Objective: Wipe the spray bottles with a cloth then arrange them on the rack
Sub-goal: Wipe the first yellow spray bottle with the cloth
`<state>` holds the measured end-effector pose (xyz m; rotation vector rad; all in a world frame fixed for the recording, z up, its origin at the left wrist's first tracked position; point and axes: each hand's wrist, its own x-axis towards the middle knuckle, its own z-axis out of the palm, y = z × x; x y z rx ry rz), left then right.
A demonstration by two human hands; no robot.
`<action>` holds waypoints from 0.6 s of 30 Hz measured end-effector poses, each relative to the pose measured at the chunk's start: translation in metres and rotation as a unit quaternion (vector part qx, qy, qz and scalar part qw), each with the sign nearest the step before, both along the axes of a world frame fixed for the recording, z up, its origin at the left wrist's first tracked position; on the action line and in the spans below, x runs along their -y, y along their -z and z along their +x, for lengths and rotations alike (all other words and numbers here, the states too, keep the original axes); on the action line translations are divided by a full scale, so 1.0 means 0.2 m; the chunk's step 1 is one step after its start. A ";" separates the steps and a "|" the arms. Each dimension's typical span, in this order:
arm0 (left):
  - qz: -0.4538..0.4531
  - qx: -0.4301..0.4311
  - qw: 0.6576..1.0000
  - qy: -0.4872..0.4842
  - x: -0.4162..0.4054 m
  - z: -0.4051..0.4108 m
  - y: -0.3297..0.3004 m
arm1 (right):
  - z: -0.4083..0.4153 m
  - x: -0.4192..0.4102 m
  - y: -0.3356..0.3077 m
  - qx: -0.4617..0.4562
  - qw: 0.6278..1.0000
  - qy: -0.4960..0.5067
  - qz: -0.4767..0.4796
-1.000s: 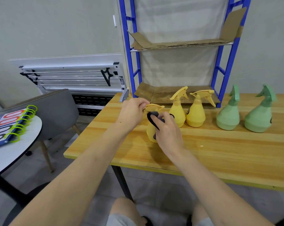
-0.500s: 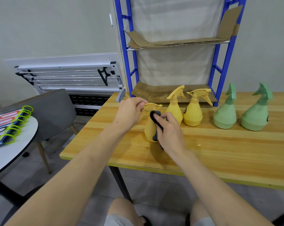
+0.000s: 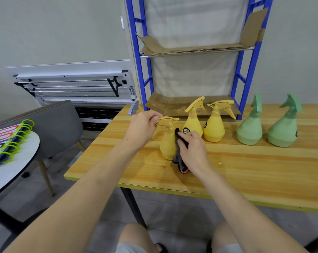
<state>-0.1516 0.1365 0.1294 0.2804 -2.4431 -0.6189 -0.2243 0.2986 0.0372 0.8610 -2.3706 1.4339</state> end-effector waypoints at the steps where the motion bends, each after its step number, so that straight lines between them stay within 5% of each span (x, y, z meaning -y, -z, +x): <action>1: 0.003 0.000 1.000 0.000 0.00 0.00 0.00 | 0.00 0.01 -0.02 -0.002 1.000 0.005 -0.019; 10: 0.016 0.009 1.000 -0.006 0.01 -0.03 0.01 | 0.00 0.06 -0.05 0.007 1.000 0.001 -0.027; 18: 0.030 0.014 0.999 -0.002 0.01 -0.06 0.03 | -0.05 0.03 -0.09 0.118 0.989 -0.033 -0.078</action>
